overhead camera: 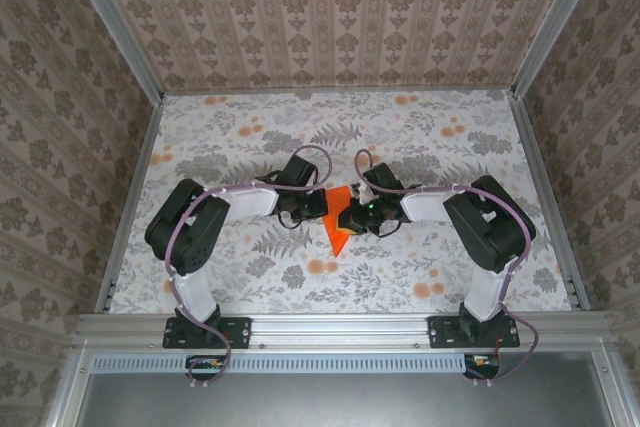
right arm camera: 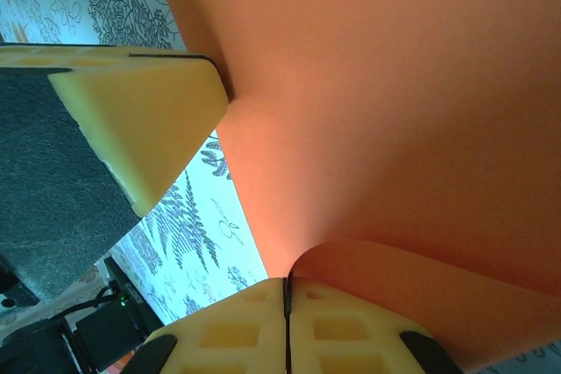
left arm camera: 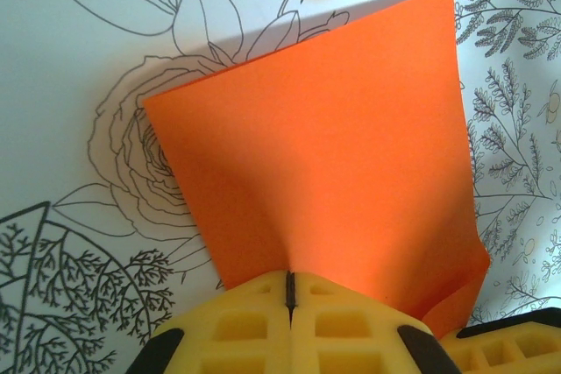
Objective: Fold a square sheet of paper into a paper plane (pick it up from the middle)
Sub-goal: Third fold the triangle at the center of the table.
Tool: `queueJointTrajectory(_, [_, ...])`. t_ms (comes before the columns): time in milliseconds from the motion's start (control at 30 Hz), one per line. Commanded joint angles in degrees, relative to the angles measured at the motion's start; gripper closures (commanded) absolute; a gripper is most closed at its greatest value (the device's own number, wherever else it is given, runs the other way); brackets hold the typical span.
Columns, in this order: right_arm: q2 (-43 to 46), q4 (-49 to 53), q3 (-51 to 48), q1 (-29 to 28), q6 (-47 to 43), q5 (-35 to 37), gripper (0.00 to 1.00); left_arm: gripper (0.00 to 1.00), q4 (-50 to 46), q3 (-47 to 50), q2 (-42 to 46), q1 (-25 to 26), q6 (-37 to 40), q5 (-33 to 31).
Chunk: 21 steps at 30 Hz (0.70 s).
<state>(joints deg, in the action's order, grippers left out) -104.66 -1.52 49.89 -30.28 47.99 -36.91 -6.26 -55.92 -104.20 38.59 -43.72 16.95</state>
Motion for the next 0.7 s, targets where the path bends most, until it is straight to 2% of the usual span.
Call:
queueJointTrajectory(0, [-0.9,2.0,1.2,-0.4,-1.1,-0.6,0.92,0.96,-2.9,0.1,-2.1,0.6,0.9,-0.3])
queueJointTrajectory(667, [-1.8,1.4,1.9,-0.4,-2.4,-1.8,0.92,0.96,-2.4,0.5,-2.4,0.8,0.7,0.1])
